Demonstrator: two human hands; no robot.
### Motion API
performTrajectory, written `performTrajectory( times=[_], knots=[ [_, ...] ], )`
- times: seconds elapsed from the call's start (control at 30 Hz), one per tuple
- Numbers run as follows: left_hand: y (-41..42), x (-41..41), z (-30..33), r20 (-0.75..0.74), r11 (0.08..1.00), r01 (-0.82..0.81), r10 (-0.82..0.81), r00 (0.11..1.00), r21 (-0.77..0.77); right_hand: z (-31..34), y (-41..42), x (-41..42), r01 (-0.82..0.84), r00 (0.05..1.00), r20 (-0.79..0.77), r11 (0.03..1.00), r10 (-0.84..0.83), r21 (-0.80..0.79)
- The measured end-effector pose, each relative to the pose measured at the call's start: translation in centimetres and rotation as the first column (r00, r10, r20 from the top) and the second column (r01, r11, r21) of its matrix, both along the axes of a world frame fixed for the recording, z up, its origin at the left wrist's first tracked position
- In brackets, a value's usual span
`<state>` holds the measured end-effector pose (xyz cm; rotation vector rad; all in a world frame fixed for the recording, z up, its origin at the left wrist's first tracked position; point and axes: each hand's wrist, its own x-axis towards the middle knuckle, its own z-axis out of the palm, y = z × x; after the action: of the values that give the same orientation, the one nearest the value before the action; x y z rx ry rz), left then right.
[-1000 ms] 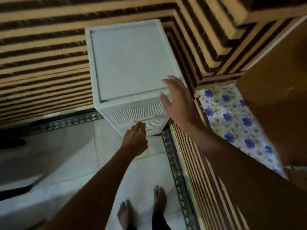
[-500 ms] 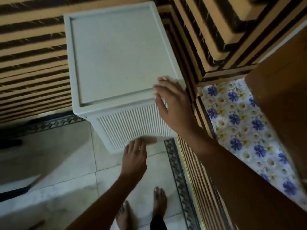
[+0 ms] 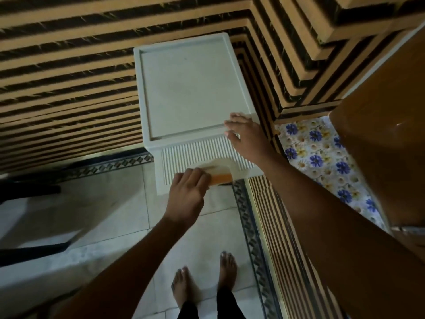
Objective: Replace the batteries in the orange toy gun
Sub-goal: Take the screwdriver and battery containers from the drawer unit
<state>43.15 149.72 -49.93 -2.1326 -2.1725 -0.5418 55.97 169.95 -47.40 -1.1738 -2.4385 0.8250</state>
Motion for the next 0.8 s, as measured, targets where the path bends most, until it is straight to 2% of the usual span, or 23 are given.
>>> performTrajectory(
  times=[0.17, 0.27, 0.4, 0.47, 0.57, 0.63, 0.7, 0.8],
  knots=[
    [4.2, -1.8, 0.3, 0.053, 0.988, -0.152, 0.150, 0.987, 0.020, -0.7, 0.3, 0.0, 0.014, 1.000, -0.011, 1.000, -0.014, -0.011],
    [6.0, -2.7, 0.4, 0.087, 0.965, -0.260, 0.262, 0.961, -0.031, -0.9, 0.3, 0.2, 0.012, 0.999, -0.035, 1.000, -0.012, -0.013],
    [6.0, -2.6, 0.1, 0.164, 0.952, -0.302, 0.306, 0.938, -0.049, -0.4, 0.0, 0.5, 0.038, 0.996, -0.083, 0.999, -0.040, -0.023],
    [5.4, -2.4, -0.3, 0.170, 0.955, -0.296, 0.293, 0.941, -0.006, -0.6, -0.8, 1.0, 0.130, 0.979, -0.166, 0.990, -0.119, 0.055],
    [3.8, -1.8, -1.6, 0.151, 0.967, -0.254, 0.254, 0.955, -0.020, -2.1, -3.4, 2.6, 0.425, 0.873, -0.331, 0.893, -0.359, 0.151],
    [2.7, -1.7, -3.0, 0.175, 0.967, -0.224, 0.243, 0.954, -0.121, -3.9, -5.3, 3.6, 0.586, 0.772, -0.371, 0.804, -0.517, 0.101],
    [2.3, -1.7, -4.3, 0.214, 0.933, -0.244, 0.303, 0.929, -0.265, -6.2, -6.9, 4.2, 0.670, 0.693, -0.361, 0.742, -0.624, 0.005],
    [2.9, -1.9, -7.4, 0.255, 0.873, -0.321, 0.427, 0.868, -0.369, -10.8, -8.7, 3.8, 0.643, 0.717, -0.277, 0.761, -0.639, -0.089]
  ],
)
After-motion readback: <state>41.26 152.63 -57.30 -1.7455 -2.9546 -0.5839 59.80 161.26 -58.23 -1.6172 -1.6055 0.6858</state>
